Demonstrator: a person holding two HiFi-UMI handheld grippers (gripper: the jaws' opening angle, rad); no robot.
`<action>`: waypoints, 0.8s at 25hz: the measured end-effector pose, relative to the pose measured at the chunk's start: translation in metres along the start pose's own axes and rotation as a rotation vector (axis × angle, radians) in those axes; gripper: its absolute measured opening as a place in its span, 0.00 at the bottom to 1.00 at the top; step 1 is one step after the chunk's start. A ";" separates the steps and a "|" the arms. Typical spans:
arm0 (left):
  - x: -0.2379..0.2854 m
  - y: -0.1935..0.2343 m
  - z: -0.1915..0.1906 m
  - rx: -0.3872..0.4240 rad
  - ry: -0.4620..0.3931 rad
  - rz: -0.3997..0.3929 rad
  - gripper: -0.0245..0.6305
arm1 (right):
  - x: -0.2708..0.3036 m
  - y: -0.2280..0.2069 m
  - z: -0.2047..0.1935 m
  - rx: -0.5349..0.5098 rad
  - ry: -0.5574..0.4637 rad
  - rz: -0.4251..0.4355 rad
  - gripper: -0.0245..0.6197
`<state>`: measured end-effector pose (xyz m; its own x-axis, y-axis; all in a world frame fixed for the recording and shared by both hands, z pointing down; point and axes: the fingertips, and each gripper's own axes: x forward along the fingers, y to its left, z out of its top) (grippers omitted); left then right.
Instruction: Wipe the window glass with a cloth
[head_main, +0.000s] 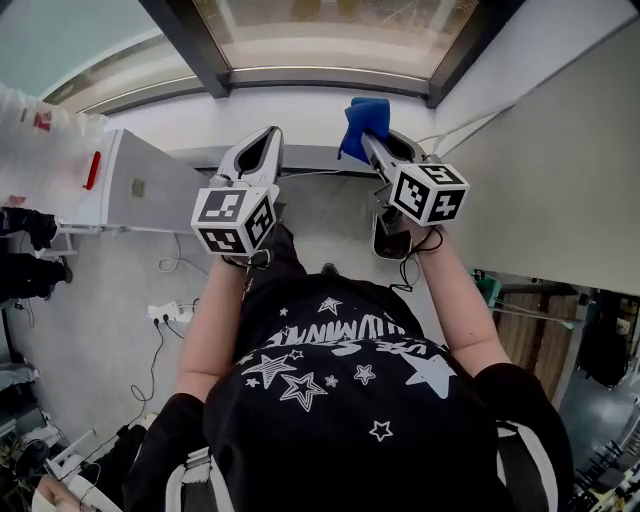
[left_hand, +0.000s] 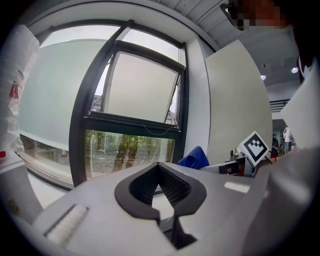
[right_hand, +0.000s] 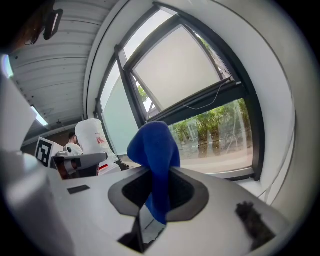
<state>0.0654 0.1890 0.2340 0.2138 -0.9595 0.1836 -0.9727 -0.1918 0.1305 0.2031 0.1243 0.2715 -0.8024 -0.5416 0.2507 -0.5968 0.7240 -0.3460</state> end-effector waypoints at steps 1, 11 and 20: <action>0.003 0.003 0.001 0.000 -0.003 -0.004 0.05 | 0.004 -0.002 0.001 0.001 0.000 -0.005 0.15; 0.055 0.077 0.014 -0.008 -0.002 -0.030 0.05 | 0.082 -0.020 0.023 0.005 0.002 -0.053 0.15; 0.106 0.177 0.026 -0.042 0.011 -0.038 0.05 | 0.182 -0.018 0.042 0.007 0.029 -0.078 0.15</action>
<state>-0.0868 0.0477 0.2511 0.2519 -0.9492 0.1887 -0.9592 -0.2191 0.1784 0.0684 -0.0051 0.2852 -0.7536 -0.5833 0.3029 -0.6572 0.6773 -0.3308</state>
